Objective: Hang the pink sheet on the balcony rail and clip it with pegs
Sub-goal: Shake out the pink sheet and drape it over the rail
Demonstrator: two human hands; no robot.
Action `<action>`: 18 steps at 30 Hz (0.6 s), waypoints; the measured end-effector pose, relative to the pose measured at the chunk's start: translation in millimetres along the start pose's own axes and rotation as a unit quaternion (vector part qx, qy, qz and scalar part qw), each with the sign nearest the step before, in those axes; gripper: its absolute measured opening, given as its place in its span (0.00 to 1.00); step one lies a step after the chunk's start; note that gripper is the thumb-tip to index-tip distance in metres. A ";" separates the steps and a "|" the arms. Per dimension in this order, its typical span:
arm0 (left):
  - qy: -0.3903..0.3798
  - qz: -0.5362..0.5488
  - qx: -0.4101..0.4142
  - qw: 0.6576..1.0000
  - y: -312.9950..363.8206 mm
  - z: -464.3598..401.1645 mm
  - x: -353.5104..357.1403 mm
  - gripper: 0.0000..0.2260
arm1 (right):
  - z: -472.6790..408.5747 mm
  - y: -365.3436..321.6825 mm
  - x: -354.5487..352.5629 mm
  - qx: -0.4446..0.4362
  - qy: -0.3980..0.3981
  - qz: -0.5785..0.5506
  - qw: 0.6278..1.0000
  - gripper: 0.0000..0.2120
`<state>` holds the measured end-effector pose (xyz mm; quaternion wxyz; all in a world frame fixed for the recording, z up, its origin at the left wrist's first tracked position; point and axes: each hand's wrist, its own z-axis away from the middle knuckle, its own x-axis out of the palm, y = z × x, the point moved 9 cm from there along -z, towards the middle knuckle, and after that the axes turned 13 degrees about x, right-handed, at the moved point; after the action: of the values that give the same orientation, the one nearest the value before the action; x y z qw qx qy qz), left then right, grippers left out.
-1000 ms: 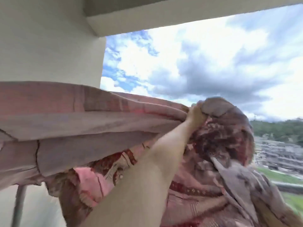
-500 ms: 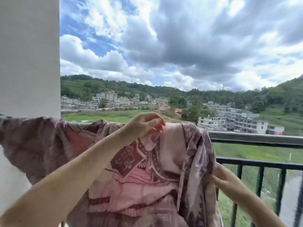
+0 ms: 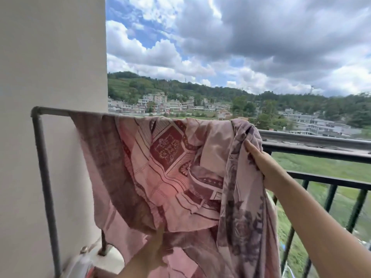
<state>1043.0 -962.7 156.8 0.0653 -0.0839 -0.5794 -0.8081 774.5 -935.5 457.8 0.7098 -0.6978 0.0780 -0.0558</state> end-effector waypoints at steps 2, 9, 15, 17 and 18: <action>-0.073 0.158 0.037 0.984 33.1 39.6 56.6 0.26 | 1.1 -3.1 -5.1 -0.002 0.019 -0.003 1.000 0.19; -0.134 0.170 0.320 0.922 260.4 118.2 78.8 0.19 | 5.5 -66.2 -39.9 -0.143 0.156 0.063 0.975 0.16; -0.020 0.032 0.491 0.870 447.6 123.0 53.9 0.08 | -12.6 -102.3 -109.0 -0.108 0.291 -0.040 0.950 0.16; -0.025 0.025 0.476 0.879 472.4 93.8 49.8 0.10 | -2.4 -109.6 -144.7 -0.101 0.364 -0.013 0.926 0.19; -0.029 0.009 0.459 0.888 475.6 76.9 48.1 0.11 | -0.2 -108.9 -163.7 -0.081 0.390 0.003 0.917 0.20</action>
<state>1097.0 -1042.5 631.3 0.0867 -0.0733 -0.8866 -0.4485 616.9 -907.0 572.0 0.5642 -0.6755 0.3550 -0.3152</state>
